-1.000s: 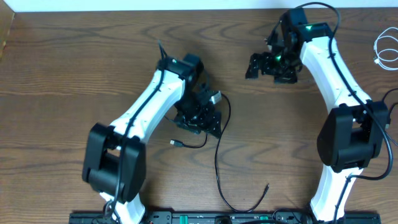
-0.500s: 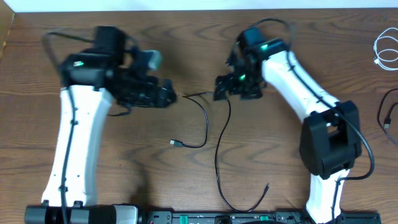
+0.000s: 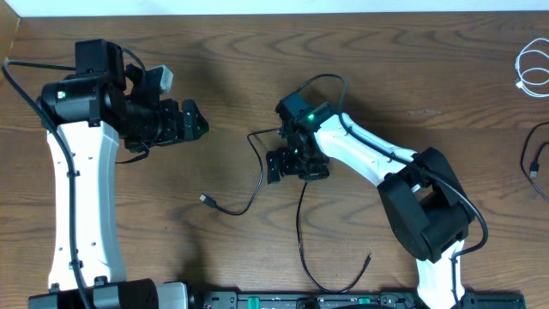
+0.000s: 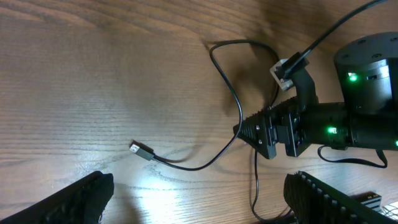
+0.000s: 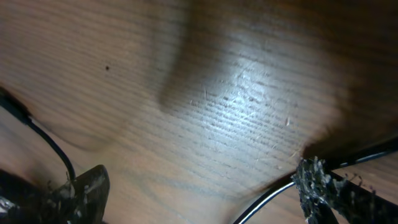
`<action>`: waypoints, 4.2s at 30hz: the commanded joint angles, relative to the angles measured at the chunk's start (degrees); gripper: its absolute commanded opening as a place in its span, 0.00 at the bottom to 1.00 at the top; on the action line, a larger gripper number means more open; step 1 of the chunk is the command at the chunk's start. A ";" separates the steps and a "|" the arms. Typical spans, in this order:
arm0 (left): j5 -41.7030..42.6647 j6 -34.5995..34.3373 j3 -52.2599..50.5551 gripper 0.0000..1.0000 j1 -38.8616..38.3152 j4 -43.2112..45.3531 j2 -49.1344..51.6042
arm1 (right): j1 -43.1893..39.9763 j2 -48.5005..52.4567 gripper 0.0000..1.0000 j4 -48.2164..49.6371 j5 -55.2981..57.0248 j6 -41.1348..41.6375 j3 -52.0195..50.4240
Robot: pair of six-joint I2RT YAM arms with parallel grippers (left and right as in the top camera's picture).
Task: Untangle cables
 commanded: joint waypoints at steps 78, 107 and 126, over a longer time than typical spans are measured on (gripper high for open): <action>-5.70 -1.84 -5.77 0.91 0.20 6.36 -0.37 | 15.23 -1.99 0.89 46.10 19.34 20.26 -15.39; -5.70 -1.79 -5.92 0.91 0.20 6.47 -0.37 | 7.78 -1.33 0.17 16.39 17.35 15.45 -15.15; -5.68 -1.79 -5.92 0.91 0.17 6.88 -0.37 | -3.37 -10.29 0.01 1.25 13.75 -6.60 0.22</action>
